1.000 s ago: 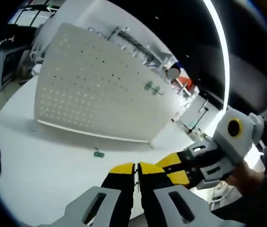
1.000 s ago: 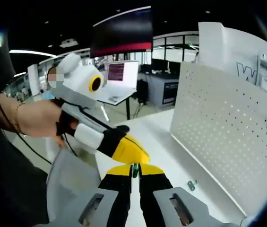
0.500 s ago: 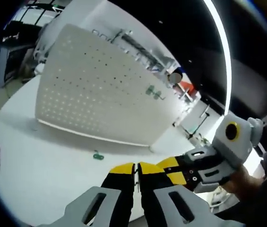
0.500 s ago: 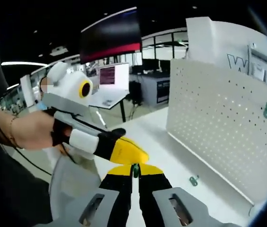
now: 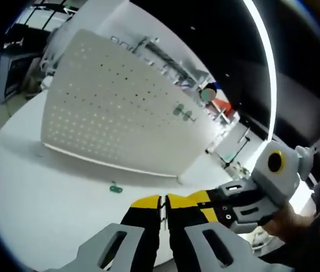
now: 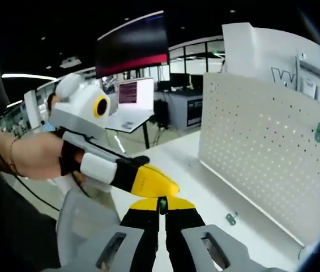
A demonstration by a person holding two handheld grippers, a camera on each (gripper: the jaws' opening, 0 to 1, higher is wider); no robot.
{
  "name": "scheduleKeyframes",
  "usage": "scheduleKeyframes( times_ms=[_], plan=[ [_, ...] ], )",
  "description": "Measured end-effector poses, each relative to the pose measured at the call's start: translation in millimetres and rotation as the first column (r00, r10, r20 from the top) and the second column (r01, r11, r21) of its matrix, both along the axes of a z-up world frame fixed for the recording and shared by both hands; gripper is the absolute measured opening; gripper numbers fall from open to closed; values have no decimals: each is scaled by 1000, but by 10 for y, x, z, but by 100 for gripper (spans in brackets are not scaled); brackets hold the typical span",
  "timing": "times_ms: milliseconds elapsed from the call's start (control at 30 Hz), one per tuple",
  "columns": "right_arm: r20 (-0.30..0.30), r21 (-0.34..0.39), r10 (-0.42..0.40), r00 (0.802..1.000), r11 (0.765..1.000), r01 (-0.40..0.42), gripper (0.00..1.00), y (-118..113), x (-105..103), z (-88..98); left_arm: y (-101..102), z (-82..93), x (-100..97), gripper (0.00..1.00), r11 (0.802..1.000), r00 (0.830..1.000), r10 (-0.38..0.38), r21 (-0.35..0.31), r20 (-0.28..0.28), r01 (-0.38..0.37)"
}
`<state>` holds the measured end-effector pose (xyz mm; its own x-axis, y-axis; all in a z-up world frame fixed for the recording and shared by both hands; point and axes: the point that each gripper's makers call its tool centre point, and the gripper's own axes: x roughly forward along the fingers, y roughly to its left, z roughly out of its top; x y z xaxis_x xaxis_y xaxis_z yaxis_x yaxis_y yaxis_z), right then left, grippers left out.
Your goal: Insert the hook assembly into the mounting plate slot until the hook locks in place.
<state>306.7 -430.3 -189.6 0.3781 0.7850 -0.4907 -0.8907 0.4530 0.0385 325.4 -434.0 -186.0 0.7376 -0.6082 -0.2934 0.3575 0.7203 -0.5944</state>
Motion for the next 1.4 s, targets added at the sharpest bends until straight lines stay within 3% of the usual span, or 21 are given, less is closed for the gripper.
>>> scheduleKeyframes(
  times_ms=[300, 667, 800, 1033, 1200, 1300, 1400],
  plan=[
    [-2, 1, -3, 1000, 1000, 3, 0, -15, 0, -11, 36, 65, 9, 6, 1000, 998, -16, 17, 56, 15],
    [27, 4, -66, 997, 998, 66, 0, -239, 169, 29, 242, 124, 54, 28, 997, 994, 25, 66, 110, -32],
    [44, 9, -90, 995, 996, 89, 0, -315, 240, 69, 197, 180, 41, 44, 993, 985, -16, 119, 173, -5],
    [65, 15, -124, 990, 992, 124, 0, -429, 341, 121, 29, 320, 5, 63, 991, 967, -76, 125, 242, 46],
    [82, 22, -161, 984, 987, 160, 0, -545, 435, 156, -71, 395, -23, 74, 990, 956, -109, 117, 272, 79],
    [88, 24, -189, 978, 982, 187, 0, -627, 500, 168, -136, 398, -46, 80, 992, 961, -116, 81, 250, 99],
    [97, 24, -213, 972, 977, 211, 0, -704, 556, 180, -198, 386, -65, 85, 988, 956, -136, 100, 259, 114]
  ],
)
